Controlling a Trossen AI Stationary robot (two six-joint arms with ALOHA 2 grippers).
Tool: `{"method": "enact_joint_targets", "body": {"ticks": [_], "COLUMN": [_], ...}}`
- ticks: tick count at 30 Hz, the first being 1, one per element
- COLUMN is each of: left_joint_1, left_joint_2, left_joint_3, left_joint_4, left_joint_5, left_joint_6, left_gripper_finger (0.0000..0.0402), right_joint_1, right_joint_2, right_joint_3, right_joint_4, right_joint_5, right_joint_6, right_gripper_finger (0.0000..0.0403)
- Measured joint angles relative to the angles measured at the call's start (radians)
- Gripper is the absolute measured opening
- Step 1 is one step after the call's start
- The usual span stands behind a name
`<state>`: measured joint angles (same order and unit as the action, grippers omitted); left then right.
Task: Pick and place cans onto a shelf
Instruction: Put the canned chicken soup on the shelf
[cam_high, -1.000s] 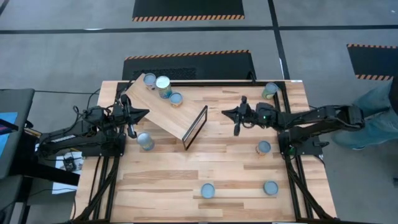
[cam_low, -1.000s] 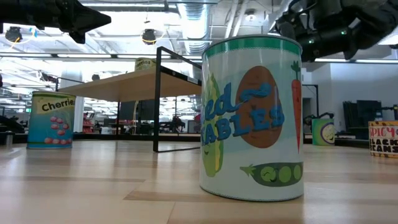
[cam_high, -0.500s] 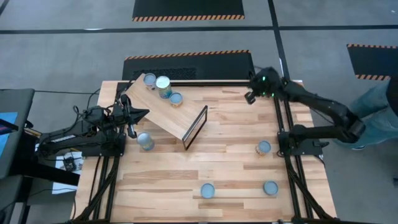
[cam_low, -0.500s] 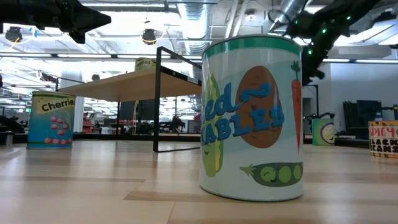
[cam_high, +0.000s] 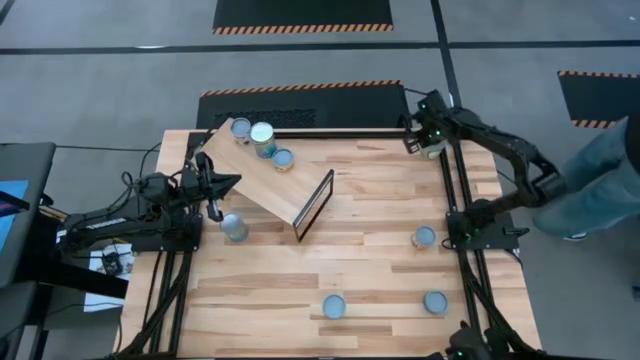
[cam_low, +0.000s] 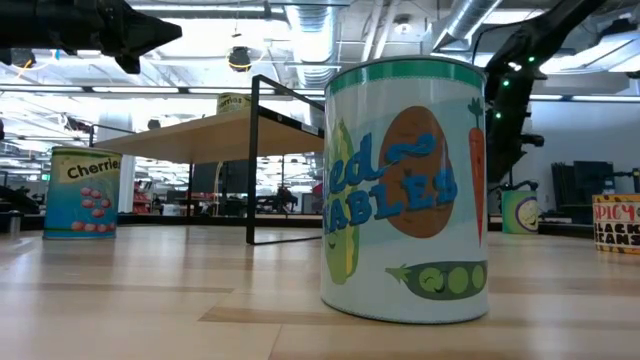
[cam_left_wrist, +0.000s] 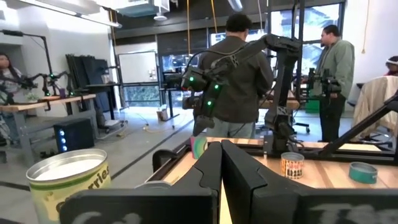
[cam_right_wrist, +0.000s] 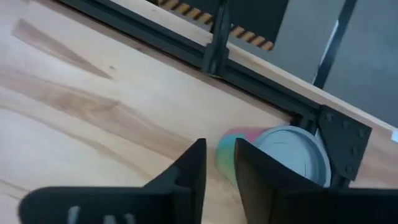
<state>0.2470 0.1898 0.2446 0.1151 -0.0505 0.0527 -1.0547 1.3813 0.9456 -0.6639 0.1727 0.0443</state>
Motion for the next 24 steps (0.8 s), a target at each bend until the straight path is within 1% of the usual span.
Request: {"method": "enact_joint_targets", "body": {"ticks": [5, 13, 20, 22, 24], "left_joint_1": [0.000, 0.000, 0.000, 0.000, 0.000], "left_joint_2": [0.000, 0.000, 0.000, 0.000, 0.000], "left_joint_3": [0.000, 0.001, 0.001, 0.001, 0.002], "left_joint_4": [-0.004, -0.014, -0.019, -0.019, -0.019], "left_joint_5": [-0.008, -0.009, -0.010, -0.010, -0.010], "left_joint_6": [0.009, 0.013, 0.017, 0.017, 0.017], "left_gripper_finger": [0.0000, 0.0000, 0.0000, 0.0000, 0.0000], "right_joint_1": [0.021, 0.039, 0.049, 0.054, 0.065], "right_joint_2": [0.059, 0.198, 0.278, 0.284, 0.278], "right_joint_3": [0.034, 0.119, 0.130, 0.130, 0.128], "right_joint_4": [-0.029, -0.139, -0.137, -0.137, -0.137], "right_joint_5": [0.085, 0.234, 0.250, 0.257, 0.261], "right_joint_6": [0.070, 0.194, 0.212, 0.193, 0.178], "right_gripper_finger": [0.0133, 0.0134, 0.0130, 0.0121, 0.0103]}}
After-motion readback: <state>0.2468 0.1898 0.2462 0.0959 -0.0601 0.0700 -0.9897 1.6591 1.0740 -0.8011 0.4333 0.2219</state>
